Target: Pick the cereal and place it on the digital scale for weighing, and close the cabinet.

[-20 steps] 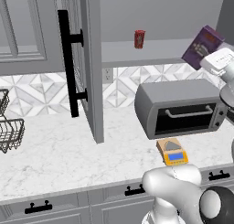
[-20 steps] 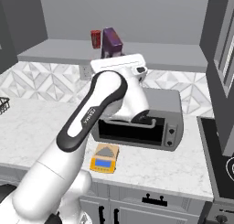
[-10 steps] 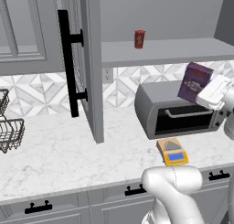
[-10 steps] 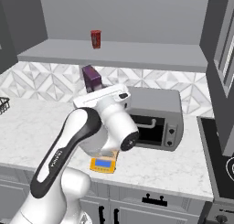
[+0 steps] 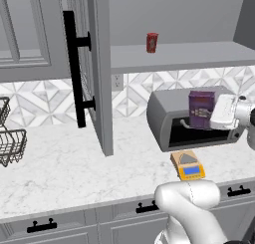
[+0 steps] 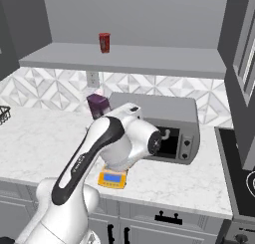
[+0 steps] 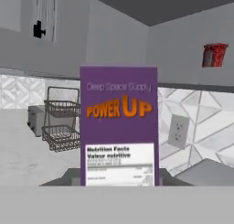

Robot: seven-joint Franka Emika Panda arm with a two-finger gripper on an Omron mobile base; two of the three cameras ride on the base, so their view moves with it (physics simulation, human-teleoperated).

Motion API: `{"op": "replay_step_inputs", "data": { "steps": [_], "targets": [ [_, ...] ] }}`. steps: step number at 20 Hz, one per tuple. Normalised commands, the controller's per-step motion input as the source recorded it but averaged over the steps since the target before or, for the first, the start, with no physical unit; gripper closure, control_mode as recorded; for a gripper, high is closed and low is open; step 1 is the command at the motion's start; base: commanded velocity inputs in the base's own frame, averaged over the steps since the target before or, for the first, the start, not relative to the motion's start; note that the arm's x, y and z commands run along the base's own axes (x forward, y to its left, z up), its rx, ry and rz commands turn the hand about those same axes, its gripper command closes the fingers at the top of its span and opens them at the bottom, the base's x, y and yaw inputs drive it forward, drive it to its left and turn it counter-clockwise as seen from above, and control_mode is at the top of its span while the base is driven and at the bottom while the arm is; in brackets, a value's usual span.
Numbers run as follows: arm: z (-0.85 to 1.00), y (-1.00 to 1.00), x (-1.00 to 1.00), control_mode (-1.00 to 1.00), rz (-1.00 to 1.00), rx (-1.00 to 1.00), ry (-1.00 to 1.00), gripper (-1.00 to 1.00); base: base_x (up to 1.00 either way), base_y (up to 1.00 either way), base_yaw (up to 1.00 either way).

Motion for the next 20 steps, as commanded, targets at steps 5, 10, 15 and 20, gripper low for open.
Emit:
{"op": "replay_step_inputs", "data": {
  "steps": [5,10,15,20],
  "targets": [
    [-0.68,-0.16,0.33,-1.00,0.15,0.01,0.11,1.00,0.00,0.00,0.00],
    [-0.74,-0.03,0.15,-1.00,0.05,0.01,0.12,1.00,0.00,0.00,0.00],
    [-0.65,-0.07,0.17,-1.00,0.10,0.02,0.05,1.00,0.00,0.00,0.00],
    [-0.55,-0.06,0.03,-1.00,0.12,0.10,-0.01,1.00,0.00,0.00,0.00]
  ]
}}
